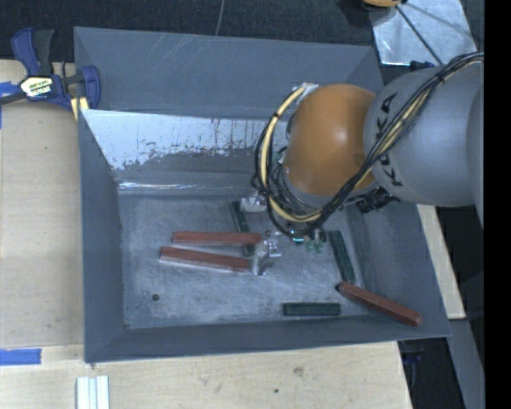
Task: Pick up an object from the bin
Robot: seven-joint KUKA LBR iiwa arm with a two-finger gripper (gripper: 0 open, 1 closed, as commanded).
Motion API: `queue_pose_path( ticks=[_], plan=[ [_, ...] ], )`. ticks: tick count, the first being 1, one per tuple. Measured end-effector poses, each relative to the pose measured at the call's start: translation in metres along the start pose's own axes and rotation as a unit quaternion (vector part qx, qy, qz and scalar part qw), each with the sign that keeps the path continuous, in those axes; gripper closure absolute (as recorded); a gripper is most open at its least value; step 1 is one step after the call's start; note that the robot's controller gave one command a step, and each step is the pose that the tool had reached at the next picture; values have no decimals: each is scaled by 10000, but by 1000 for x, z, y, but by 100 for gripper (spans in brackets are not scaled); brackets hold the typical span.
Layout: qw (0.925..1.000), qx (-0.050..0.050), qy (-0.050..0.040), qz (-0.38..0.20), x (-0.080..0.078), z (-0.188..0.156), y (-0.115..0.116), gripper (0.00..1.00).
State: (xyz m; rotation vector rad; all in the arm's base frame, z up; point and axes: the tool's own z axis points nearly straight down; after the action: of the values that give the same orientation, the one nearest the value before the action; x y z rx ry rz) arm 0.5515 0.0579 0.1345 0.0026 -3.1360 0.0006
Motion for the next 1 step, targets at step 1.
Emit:
queue_pose_path(
  ticks=[1],
  plan=[
    [10000,-5,-41,5,-2,-4,0,0]
  ],
)
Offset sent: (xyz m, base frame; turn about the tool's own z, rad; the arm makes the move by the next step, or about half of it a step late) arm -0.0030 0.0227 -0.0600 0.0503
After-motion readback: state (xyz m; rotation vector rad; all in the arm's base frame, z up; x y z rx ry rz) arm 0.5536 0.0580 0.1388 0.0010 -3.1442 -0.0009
